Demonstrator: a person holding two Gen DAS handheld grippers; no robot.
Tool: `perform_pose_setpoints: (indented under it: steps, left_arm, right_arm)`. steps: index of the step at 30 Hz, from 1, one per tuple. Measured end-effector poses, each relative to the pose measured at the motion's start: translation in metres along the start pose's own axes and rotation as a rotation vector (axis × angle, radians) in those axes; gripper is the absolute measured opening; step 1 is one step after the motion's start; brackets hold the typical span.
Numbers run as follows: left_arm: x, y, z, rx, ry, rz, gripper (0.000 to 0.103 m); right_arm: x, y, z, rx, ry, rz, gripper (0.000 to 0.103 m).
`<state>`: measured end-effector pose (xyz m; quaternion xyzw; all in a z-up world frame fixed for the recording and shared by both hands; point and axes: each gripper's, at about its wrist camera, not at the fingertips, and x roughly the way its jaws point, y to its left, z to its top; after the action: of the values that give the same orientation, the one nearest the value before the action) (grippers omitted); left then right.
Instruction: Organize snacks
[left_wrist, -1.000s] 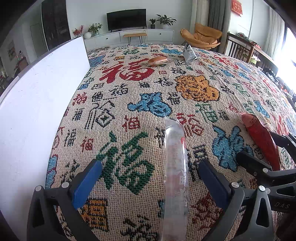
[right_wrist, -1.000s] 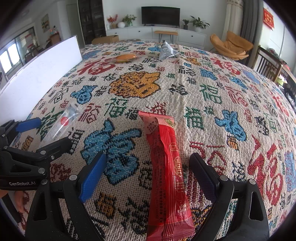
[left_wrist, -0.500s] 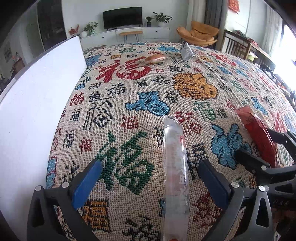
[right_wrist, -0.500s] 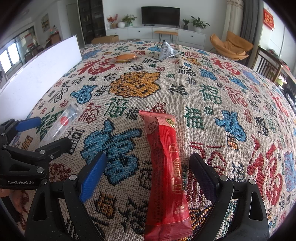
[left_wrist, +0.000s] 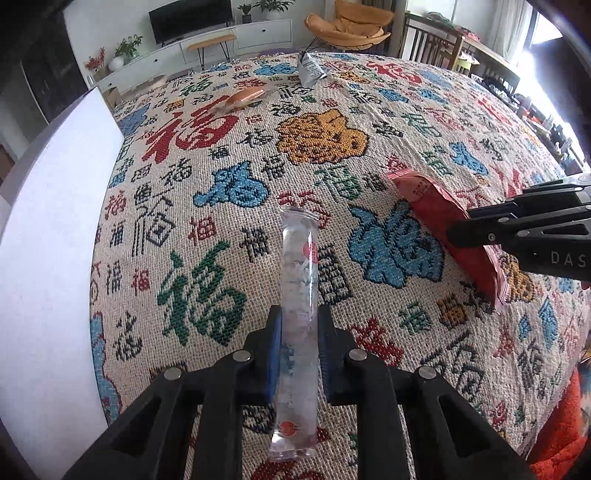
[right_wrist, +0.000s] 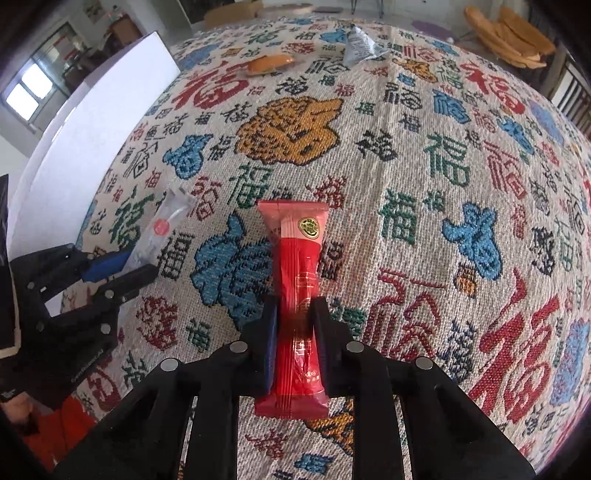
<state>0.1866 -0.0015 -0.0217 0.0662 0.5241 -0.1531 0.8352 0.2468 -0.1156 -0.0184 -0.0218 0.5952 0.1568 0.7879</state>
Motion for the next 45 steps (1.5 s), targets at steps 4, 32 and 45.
perform_pose_setpoints:
  steps: [4, 32, 45]
  left_arm:
    - [-0.043, 0.02, -0.023, -0.135, -0.109, -0.139, 0.018]
    - [-0.231, 0.202, -0.161, -0.643, -0.485, 0.294, 0.102]
    - [-0.127, -0.003, -0.021, -0.186, -0.301, -0.088, 0.103]
  right_arm:
    - [-0.021, 0.002, -0.005, 0.037, -0.043, 0.036, 0.017]
    - [-0.064, 0.162, 0.015, -0.317, -0.398, 0.011, 0.074]
    - [-0.027, -0.091, -0.075, 0.005, -0.401, -0.305, 0.079]
